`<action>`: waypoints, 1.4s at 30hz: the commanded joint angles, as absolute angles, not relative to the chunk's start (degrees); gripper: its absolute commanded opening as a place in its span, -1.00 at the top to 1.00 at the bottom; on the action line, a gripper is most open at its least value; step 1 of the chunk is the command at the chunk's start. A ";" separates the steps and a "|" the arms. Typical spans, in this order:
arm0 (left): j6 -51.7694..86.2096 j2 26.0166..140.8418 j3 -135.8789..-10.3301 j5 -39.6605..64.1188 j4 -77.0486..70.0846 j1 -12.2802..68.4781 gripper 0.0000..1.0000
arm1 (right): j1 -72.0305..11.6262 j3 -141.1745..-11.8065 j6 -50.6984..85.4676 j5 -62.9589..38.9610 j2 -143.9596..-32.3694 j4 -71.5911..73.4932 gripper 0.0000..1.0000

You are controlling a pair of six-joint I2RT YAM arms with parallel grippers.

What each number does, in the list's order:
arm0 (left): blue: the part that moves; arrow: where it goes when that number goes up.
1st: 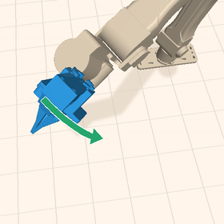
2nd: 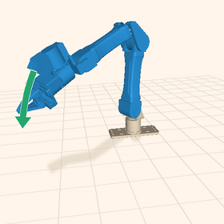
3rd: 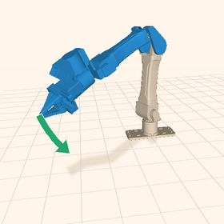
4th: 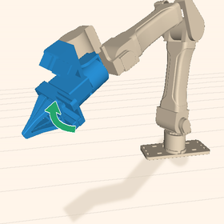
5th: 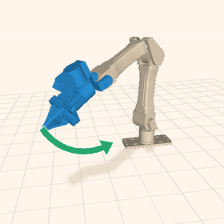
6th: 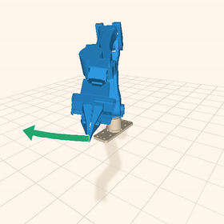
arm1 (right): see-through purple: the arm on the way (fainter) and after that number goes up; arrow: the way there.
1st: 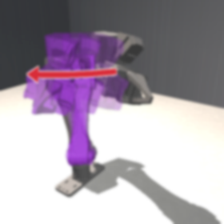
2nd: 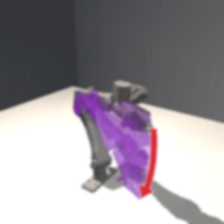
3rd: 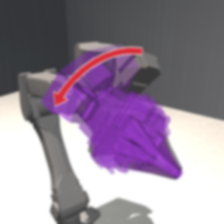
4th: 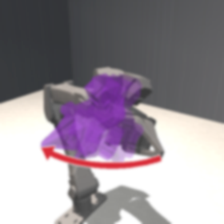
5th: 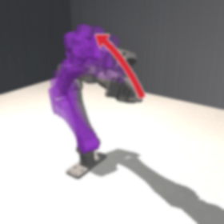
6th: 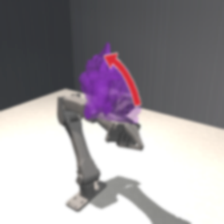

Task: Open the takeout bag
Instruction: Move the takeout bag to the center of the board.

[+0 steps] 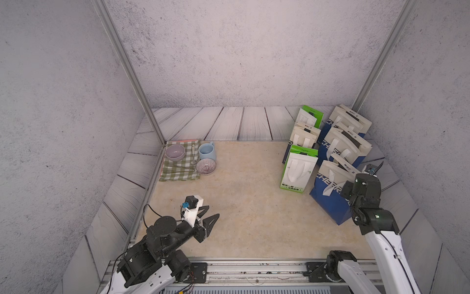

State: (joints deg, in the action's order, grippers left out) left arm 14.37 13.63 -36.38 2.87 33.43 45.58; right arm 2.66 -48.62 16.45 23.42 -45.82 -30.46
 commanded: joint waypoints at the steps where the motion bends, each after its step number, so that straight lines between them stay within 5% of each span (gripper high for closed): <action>1: 14.06 13.04 -36.74 1.94 33.88 46.06 -0.14 | 3.08 -51.06 16.64 17.67 -50.00 -23.19 1.00; 11: 13.98 13.11 -36.74 1.31 34.18 46.61 -0.14 | 3.99 -54.63 14.73 20.74 -60.70 -15.07 1.00; 21: 13.97 13.30 -36.77 1.14 34.26 46.85 -0.16 | 4.68 -50.22 13.72 22.82 -59.95 -12.27 0.99; 26: 13.97 13.27 -36.76 0.79 34.33 46.96 -0.18 | 4.64 -51.40 15.59 18.97 -57.66 -16.83 -0.12; 28: 14.00 13.39 -36.74 0.62 34.28 47.01 -0.18 | 4.59 -52.18 16.68 16.95 -55.40 -19.61 -0.33; 39: 14.58 13.71 -37.00 -4.29 33.82 46.95 -0.25 | 4.48 -53.90 18.95 -2.64 -38.99 -28.89 -0.50; 42: 15.68 14.78 -36.88 -8.20 31.68 46.87 -0.46 | 3.83 -49.02 19.07 -5.14 -37.17 -26.54 -0.53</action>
State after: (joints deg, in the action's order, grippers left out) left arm 14.85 13.85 -36.38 -3.90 33.87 46.74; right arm 4.32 -52.36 18.52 0.36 -37.41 -25.47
